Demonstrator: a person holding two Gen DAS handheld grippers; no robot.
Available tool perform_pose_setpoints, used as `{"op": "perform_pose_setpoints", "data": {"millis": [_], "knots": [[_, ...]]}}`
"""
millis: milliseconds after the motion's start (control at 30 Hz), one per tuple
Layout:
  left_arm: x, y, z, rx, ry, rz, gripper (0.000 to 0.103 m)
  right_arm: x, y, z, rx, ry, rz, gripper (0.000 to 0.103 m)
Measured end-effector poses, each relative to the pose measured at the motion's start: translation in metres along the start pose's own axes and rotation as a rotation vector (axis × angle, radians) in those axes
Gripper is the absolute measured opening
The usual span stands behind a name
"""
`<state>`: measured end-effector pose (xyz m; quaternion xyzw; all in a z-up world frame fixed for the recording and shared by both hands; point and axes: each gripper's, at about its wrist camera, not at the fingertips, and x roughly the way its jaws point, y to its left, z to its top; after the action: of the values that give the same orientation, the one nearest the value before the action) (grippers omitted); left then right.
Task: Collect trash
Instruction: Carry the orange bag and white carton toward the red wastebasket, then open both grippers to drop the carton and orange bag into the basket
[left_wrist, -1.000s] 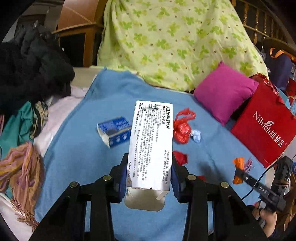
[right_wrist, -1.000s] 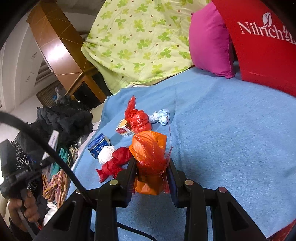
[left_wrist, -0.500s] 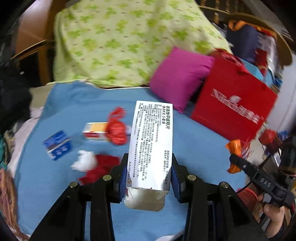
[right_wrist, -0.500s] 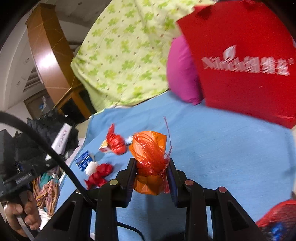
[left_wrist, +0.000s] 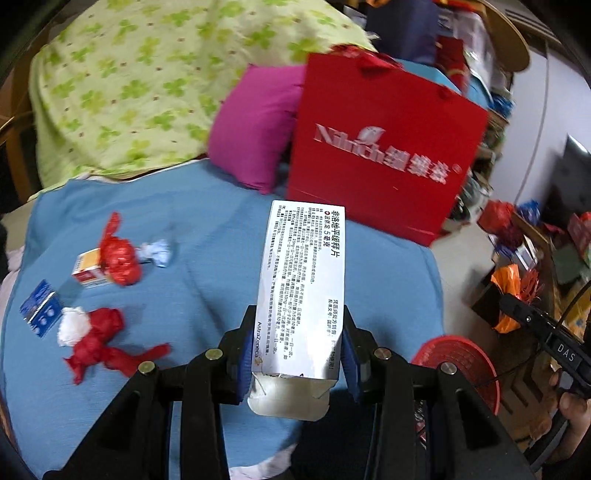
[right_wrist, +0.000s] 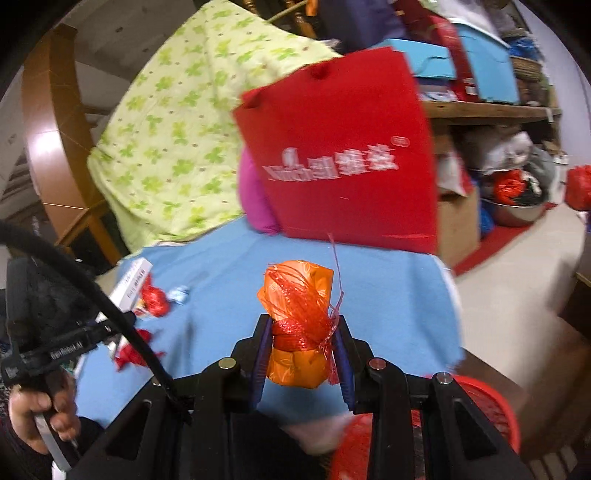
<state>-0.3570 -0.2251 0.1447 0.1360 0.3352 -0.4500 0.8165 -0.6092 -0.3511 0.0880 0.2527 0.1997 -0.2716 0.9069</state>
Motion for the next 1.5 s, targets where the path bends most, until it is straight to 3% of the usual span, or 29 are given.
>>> {"op": "perform_pose_setpoints", "data": {"millis": [300, 800, 867, 933, 1033, 1233, 1500], "knots": [[0.019, -0.052, -0.010, 0.091, 0.052, -0.051, 0.042, -0.017, -0.068, -0.034, 0.127, 0.038, -0.111, 0.034], [0.042, -0.142, -0.033, 0.240, 0.132, -0.172, 0.042, -0.011, -0.124, -0.071, 0.240, 0.112, -0.185, 0.035], [0.048, -0.151, -0.038, 0.251, 0.149, -0.182, 0.042, -0.007, -0.131, -0.077, 0.258, 0.137, -0.198, 0.038], [0.053, -0.157, -0.040, 0.259, 0.163, -0.189, 0.042, -0.005, -0.139, -0.082, 0.294, 0.168, -0.223, 0.069], [0.059, -0.164, -0.046, 0.272, 0.187, -0.204, 0.042, -0.010, -0.148, -0.090, 0.339, 0.168, -0.226, 0.071], [0.066, -0.176, -0.052, 0.291, 0.217, -0.221, 0.042, -0.035, -0.151, -0.087, 0.364, 0.084, -0.246, 0.071], [0.072, -0.208, -0.062, 0.358, 0.268, -0.284, 0.043, -0.085, -0.132, -0.061, 0.312, -0.111, -0.273, 0.071]]}}
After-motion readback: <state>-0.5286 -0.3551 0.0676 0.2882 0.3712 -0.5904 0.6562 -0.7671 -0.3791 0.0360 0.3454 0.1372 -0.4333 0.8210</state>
